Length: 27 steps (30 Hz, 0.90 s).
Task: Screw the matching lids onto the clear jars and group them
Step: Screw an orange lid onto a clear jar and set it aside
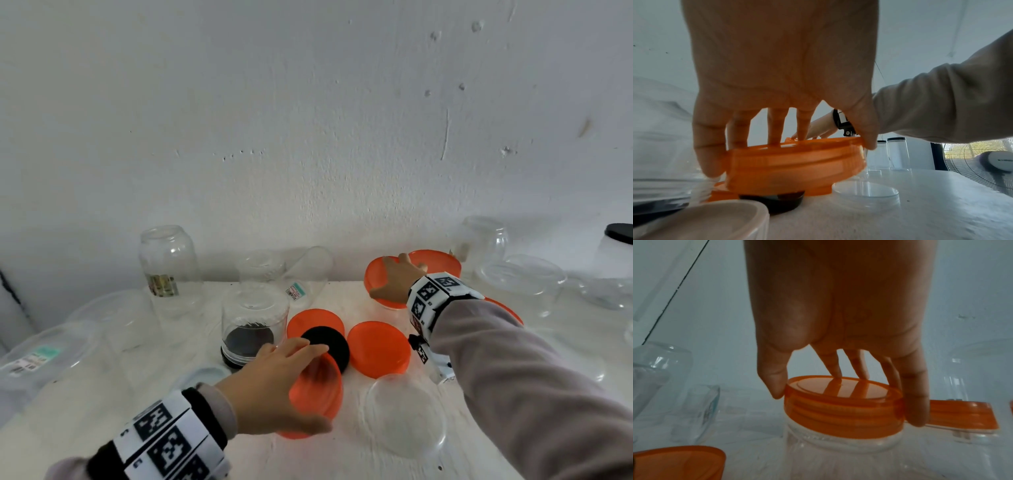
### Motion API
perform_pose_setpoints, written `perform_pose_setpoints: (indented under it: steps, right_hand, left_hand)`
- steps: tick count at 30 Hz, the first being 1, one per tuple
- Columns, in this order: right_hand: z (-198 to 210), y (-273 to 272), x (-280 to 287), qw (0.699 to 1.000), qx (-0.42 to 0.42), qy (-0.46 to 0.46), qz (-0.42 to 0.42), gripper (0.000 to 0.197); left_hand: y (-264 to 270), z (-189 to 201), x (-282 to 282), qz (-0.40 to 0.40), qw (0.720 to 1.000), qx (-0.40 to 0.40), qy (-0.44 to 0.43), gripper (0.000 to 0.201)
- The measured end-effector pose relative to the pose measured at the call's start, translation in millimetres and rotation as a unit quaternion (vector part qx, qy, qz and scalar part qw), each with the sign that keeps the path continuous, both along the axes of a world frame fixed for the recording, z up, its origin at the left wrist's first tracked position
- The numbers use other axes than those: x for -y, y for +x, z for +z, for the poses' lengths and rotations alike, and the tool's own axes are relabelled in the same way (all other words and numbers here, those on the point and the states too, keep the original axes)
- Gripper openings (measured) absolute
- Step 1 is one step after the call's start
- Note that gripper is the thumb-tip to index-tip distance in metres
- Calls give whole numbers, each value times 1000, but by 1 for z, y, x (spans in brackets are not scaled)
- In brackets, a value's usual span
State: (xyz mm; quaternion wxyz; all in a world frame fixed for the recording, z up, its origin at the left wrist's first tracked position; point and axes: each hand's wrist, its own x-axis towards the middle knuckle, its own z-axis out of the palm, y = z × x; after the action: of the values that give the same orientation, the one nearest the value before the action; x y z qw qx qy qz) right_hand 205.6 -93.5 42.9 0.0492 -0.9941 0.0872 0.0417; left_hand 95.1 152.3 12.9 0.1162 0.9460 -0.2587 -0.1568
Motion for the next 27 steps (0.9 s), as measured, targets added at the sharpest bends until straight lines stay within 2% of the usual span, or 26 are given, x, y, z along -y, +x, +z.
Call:
perform_pose_setpoints:
  steps: [3, 6, 7, 10, 12, 14, 17, 19, 21, 27]
  right_hand:
    - [2, 1, -6, 999, -23, -19, -13, 71]
    - [0, 1, -12, 999, -30, -21, 16, 42]
    - [-1, 1, -14, 999, -36, -23, 23, 41]
    - [0, 0, -26, 996, -59, -68, 30, 48]
    - [6, -3, -43, 995, -37, -71, 66, 54]
    - [13, -9, -69, 990, -6, 8, 140, 66]
    - [19, -19, -115, 965, -14, 119, 234, 82]
    - [17, -24, -139, 960, -36, 129, 244, 91]
    - [13, -29, -155, 963, -46, 98, 247, 95]
    - [8, -41, -174, 972, 16, 97, 211, 92]
  left_hand:
    - [-7, 5, -9, 13, 1000, 9, -19, 95]
    - [-14, 9, -21, 33, 999, 7, -36, 93]
    - [-17, 9, -25, 41, 998, 3, -41, 93]
    - [-23, 10, -37, 62, 997, -5, -45, 92]
    - [-26, 9, -43, 78, 996, -7, -48, 91]
    - [-27, 9, -48, 90, 994, -7, -59, 90]
    - [-29, 9, -54, 101, 992, 1, -75, 87]
    - [-31, 9, -58, 110, 990, 3, -88, 85]
    - [-34, 9, -63, 120, 988, -2, -101, 83]
    - [-41, 3, -78, 152, 982, 7, -108, 83]
